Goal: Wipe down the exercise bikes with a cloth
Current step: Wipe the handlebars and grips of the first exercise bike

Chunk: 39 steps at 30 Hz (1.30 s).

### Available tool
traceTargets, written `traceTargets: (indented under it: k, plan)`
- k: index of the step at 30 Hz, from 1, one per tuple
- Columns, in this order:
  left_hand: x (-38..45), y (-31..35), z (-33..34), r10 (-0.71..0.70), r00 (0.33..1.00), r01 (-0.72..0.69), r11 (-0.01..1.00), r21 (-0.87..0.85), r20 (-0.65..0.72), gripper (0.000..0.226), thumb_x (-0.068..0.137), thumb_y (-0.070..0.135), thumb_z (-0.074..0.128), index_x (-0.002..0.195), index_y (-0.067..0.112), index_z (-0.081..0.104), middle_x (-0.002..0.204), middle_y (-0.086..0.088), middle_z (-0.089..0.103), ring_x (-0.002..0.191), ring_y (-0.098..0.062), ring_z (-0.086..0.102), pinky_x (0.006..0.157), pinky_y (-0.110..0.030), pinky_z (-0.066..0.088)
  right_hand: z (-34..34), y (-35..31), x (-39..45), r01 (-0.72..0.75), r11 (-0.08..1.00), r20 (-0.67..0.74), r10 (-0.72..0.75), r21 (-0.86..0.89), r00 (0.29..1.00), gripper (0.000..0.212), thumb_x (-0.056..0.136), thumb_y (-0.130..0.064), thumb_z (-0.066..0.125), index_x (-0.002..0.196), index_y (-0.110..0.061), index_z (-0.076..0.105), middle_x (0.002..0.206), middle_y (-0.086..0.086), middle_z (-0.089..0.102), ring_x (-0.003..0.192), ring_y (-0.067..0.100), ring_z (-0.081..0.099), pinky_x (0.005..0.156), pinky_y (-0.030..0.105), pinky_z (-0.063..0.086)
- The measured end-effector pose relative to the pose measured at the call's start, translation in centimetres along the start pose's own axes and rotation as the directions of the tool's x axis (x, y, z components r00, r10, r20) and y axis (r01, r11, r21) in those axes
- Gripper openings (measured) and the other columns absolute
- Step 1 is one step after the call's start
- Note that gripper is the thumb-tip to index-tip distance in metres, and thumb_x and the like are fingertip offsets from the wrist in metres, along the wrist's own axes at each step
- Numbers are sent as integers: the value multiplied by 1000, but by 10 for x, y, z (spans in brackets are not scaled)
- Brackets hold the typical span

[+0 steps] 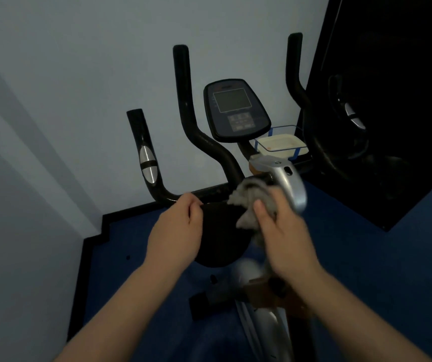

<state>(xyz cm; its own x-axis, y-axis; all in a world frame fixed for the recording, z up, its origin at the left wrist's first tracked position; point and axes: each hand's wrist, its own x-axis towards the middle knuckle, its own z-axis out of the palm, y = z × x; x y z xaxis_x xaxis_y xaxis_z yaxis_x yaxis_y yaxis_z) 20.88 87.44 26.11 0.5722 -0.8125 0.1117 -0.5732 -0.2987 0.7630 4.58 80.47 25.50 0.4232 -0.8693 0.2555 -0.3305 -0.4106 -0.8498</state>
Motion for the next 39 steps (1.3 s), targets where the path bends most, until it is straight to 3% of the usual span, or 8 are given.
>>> traceTargets:
  k: [2,5,12,18,21,25,31,39]
  plan:
    - [12,6,-3,13,997,-20,994,104,72,25,99,28,37,86,29,59,71,7,60,65,-10,57,60,-36,49,-9,2,29,55,998,-70,-57,-22,996,11,98,-47,38,108,-50,42,101,-25,57,90,-4,57,71,32,53]
    - [24,20,3,35,991,-54,989,141,130,26,97,28,40,86,24,63,79,6,63,75,-13,59,69,-36,50,-4,4,65,84,964,-42,-97,-251,994,33,97,-32,50,131,-33,48,122,-2,47,111,16,46,89,31,41]
    - [16,11,11,64,998,-62,987,147,-9,36,98,43,45,68,25,57,57,5,55,52,-7,52,48,-27,32,21,28,19,166,986,-94,-165,10,982,17,90,-10,63,102,-23,60,108,-3,52,97,0,53,82,13,45]
    - [17,14,12,67,998,-65,986,153,-9,37,98,41,45,66,24,56,56,6,54,52,-9,51,49,-27,31,19,12,86,33,979,-103,-55,-200,993,23,95,-20,56,116,-27,55,112,0,49,96,18,54,79,34,48]
    - [16,13,12,60,998,-57,989,139,-16,38,98,43,44,67,24,55,57,6,53,52,-7,51,49,-27,31,27,15,75,14,980,-184,-51,-201,982,21,96,-23,54,117,-25,55,109,-2,48,94,14,51,76,25,46]
    - [14,11,12,59,998,-53,988,147,-32,36,97,45,44,68,27,56,55,7,54,51,-5,52,47,-25,32,22,35,35,12,998,-120,-5,57,993,7,98,-25,50,103,-30,53,99,-4,57,86,6,58,69,23,48]
    - [14,14,12,47,999,-43,989,145,-23,37,98,44,45,68,24,57,56,6,54,51,-7,51,48,-26,33,9,18,92,21,978,-160,-56,-208,986,32,95,-22,55,127,-27,51,114,-2,51,91,7,49,68,20,38]
    - [13,13,12,63,997,-57,986,157,-36,38,97,44,45,68,23,57,55,4,54,51,-8,52,47,-28,33,17,37,46,-28,1000,-161,26,-12,987,25,96,-23,55,120,-24,62,109,-5,51,95,3,52,78,6,41]
